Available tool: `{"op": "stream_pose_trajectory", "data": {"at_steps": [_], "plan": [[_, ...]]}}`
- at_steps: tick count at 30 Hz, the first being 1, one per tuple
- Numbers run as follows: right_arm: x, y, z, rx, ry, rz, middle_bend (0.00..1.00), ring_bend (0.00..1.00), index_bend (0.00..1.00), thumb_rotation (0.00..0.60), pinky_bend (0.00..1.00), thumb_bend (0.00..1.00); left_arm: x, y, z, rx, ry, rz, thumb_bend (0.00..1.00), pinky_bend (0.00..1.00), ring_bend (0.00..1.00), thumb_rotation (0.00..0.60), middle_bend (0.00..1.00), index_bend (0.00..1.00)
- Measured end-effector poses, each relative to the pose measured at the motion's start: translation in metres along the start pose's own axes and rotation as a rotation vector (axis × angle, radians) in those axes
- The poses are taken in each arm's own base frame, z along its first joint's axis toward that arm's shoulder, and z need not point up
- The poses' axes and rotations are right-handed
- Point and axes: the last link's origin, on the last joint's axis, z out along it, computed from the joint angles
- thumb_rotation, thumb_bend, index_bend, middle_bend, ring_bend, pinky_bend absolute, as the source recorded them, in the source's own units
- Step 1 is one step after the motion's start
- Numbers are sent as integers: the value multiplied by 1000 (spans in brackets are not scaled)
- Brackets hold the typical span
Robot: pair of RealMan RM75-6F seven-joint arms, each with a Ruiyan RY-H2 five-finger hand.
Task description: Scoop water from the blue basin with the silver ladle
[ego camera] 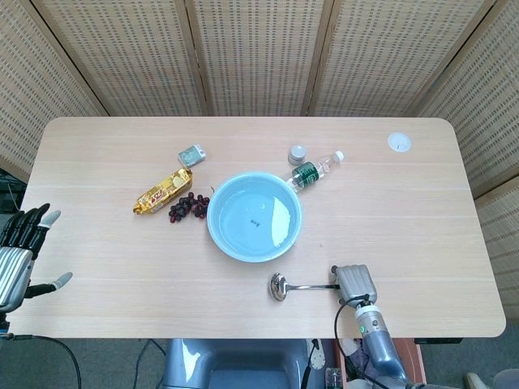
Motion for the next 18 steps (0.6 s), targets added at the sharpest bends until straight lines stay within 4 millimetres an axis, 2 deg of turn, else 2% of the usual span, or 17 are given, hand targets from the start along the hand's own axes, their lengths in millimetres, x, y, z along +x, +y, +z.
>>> {"op": "stream_pose_trajectory", "data": {"at_steps": [10,15,18], "plan": [[-4,2,3,-11,-17,-13,1000,986,505,600,1000,332,-1,0,0,3,-4,4,0,0,0,600,0,0],[-5,4,4,-21,-28,-22,1000,986,638,600,1000,450,-1,0,0,2,-6,3,0,0,0,600,0,0],[-5,5,4,-26,-31,-25,1000,986,676,600,1000,519,-1,0,0,2,-6,4,0,0,0,600,0,0]]}}
